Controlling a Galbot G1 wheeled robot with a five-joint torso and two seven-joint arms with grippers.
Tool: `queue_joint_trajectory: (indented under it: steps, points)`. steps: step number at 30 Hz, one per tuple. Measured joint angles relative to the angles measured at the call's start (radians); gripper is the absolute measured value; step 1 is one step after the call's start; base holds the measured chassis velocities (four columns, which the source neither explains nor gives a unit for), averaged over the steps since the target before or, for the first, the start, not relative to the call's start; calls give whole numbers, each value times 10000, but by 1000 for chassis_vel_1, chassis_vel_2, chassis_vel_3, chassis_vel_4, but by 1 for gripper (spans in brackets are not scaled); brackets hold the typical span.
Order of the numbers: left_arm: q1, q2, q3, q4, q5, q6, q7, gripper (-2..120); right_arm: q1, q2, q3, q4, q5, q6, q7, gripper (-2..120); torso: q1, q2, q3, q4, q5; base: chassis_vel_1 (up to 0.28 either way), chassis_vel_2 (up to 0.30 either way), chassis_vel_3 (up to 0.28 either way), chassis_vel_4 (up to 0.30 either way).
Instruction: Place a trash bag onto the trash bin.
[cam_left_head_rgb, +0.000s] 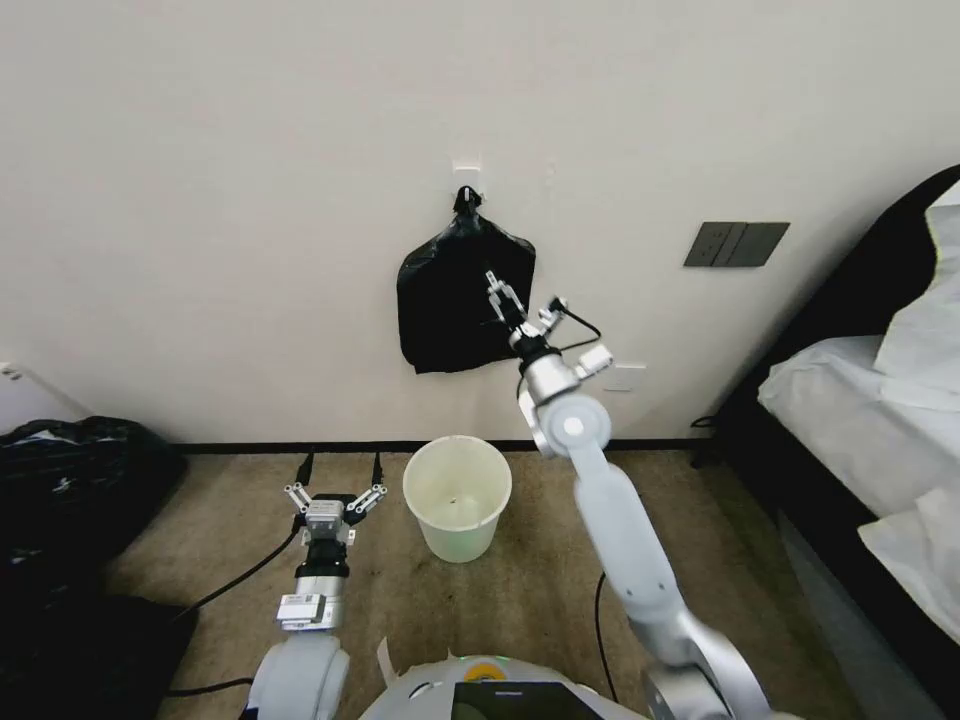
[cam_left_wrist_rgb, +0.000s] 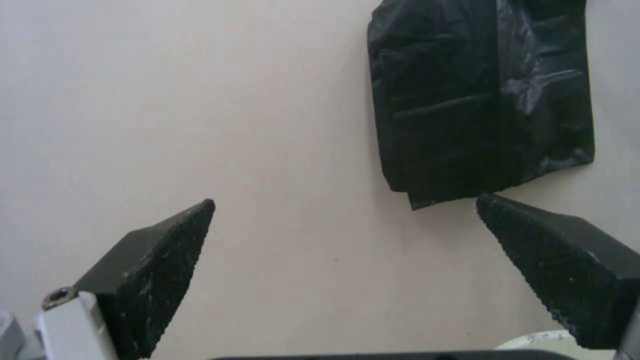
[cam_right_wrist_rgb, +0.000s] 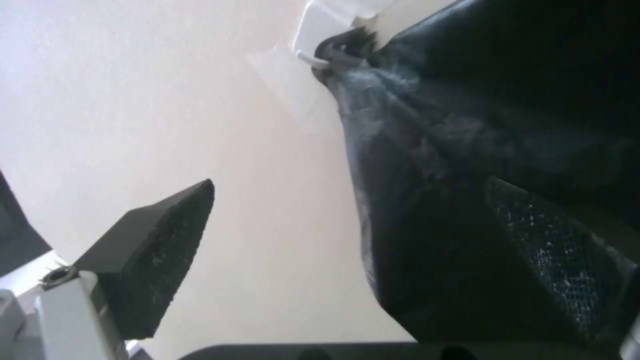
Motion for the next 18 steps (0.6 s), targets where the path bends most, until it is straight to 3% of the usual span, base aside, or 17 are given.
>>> queue_joint_trajectory:
  steps: [18]
  points:
    - [-90,38,-294,78,-166,-35,-2,100,2249,1357,-35,-2514,41,8,-148,100,0,0,0,2,0,0,0,0,0]
